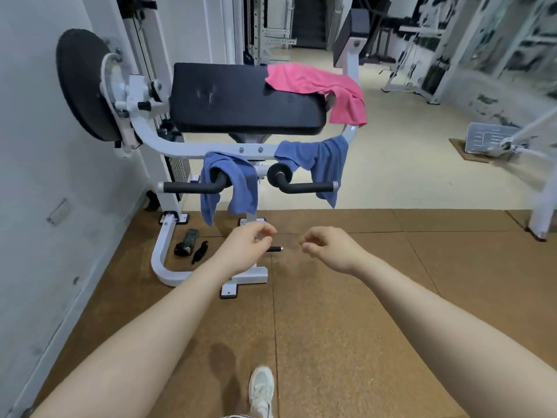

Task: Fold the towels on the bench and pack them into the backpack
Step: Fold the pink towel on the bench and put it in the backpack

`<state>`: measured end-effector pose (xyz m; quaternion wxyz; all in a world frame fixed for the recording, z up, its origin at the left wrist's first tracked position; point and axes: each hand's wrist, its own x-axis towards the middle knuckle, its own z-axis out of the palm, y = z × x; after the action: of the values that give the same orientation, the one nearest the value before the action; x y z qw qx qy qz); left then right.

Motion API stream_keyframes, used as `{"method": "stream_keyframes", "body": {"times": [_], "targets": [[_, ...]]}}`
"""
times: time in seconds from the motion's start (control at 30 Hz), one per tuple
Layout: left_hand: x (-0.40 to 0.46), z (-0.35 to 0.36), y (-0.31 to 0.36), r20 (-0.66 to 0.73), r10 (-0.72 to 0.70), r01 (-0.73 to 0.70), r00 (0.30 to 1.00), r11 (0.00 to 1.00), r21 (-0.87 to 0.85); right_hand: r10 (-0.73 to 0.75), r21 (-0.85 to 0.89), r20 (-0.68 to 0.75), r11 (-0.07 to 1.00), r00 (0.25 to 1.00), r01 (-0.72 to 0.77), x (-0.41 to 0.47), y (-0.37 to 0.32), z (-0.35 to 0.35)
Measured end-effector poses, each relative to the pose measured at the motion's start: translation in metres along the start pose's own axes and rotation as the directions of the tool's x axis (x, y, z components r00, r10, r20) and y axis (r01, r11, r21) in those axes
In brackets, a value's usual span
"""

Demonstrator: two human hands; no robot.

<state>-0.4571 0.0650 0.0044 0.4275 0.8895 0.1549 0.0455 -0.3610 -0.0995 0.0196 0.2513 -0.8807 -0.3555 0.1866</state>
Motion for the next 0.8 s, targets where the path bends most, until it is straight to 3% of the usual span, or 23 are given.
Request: {"method": "stream_keyframes", "body": {"times": [0.2, 0.4, 0.53, 0.8], "targets": [[0.154, -0.03, 0.017, 0.031, 0.093, -0.096, 0.995, 0.991, 0.09, 0.06, 0.109, -0.158, 0.993, 0.986, -0.043, 0.122, 0.02, -0.067], [0.272, -0.039, 0.039, -0.071, 0.166, -0.161, 0.984, 0.984, 0.069, 0.124, 0.216, -0.257, 0.974, 0.958, -0.068, 0.205, 0.05, -0.131], [0.348, -0.041, 0.048, -0.117, 0.206, -0.2, 0.971, 0.978, 0.062, 0.163, 0.211, -0.313, 0.972, 0.936, -0.099, 0.269, 0.087, -0.167], [0.509, -0.033, 0.074, -0.148, 0.229, -0.21, 0.962, 0.968, 0.136, 0.093, 0.093, -0.362, 0.994, 0.927, -0.064, 0.435, 0.145, -0.243]]}}
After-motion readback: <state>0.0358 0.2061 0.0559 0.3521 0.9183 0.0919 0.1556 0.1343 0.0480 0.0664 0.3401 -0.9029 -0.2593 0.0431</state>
